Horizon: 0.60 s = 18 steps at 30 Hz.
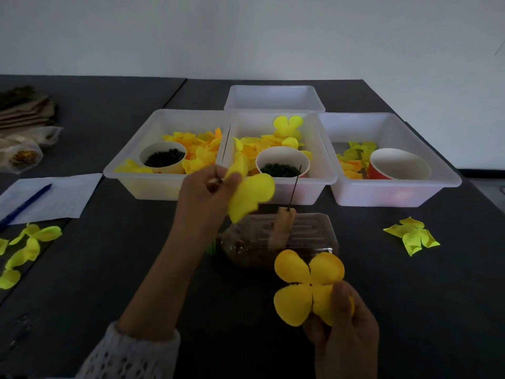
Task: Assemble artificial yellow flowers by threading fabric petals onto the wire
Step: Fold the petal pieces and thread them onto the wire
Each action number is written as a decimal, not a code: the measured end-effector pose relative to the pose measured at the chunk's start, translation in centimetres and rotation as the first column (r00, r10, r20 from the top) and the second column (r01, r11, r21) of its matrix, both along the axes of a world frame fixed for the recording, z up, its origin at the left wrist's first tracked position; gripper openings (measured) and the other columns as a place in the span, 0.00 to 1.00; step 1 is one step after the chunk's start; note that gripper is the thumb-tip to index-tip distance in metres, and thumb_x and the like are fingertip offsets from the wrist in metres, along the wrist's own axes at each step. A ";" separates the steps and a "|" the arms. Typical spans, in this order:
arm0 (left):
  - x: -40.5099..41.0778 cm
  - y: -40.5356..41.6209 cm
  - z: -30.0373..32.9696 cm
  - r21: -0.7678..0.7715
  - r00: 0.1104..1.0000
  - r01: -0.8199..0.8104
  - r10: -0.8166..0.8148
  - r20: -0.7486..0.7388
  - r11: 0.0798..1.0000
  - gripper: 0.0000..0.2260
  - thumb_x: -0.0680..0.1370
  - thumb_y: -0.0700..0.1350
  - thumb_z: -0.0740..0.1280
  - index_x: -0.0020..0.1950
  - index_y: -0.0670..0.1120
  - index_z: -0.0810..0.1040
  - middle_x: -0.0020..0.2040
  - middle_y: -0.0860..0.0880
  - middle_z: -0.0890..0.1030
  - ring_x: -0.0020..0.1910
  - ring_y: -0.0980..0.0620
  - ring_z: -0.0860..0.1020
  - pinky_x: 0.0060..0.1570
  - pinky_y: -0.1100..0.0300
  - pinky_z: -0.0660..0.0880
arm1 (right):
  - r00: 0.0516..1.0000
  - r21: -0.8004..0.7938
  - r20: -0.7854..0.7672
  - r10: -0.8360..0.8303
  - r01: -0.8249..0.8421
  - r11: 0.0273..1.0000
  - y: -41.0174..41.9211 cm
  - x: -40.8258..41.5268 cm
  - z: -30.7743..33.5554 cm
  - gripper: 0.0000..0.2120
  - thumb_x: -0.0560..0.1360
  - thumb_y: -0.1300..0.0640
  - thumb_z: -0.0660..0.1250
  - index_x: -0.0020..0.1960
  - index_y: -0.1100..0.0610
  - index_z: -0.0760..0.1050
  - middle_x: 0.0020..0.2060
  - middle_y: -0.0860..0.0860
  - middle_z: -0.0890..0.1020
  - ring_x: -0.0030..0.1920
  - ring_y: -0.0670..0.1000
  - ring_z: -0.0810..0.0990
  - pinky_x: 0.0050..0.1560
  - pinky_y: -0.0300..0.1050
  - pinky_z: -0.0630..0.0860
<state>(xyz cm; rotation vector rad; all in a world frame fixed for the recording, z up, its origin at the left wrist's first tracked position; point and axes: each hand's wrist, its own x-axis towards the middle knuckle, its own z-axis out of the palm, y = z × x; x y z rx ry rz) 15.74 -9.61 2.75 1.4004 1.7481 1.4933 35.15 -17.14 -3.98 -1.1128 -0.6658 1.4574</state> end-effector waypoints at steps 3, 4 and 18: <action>-2.4 5.0 1.3 0.165 0.968 -0.176 0.202 -0.152 0.970 0.07 0.80 0.46 0.67 0.43 0.46 0.76 0.39 0.53 0.78 0.38 0.57 0.74 0.39 0.60 0.71 | 0.999 -0.044 -0.029 0.045 -0.046 0.998 0.0 0.2 -0.2 0.14 0.65 0.39 0.68 0.36 0.49 0.82 0.23 0.50 0.74 0.21 0.47 0.70 0.21 0.40 0.66; -2.8 6.7 1.6 0.215 0.942 -0.204 0.251 -0.222 0.955 0.06 0.80 0.46 0.67 0.45 0.46 0.77 0.42 0.51 0.79 0.41 0.55 0.75 0.41 0.60 0.71 | 0.994 -0.083 -0.079 0.073 -0.079 0.993 0.0 0.3 -0.4 0.13 0.67 0.43 0.65 0.39 0.52 0.82 0.25 0.51 0.76 0.21 0.48 0.70 0.22 0.41 0.68; -3.7 11.6 -1.6 0.081 0.787 0.104 -0.032 -0.615 0.991 0.18 0.75 0.28 0.56 0.52 0.41 0.83 0.55 0.40 0.81 0.52 0.44 0.78 0.59 0.48 0.72 | 0.923 -0.239 -0.252 0.290 -0.349 0.906 0.7 1.3 -1.6 0.16 0.64 0.47 0.65 0.40 0.58 0.83 0.26 0.59 0.76 0.20 0.52 0.72 0.22 0.42 0.70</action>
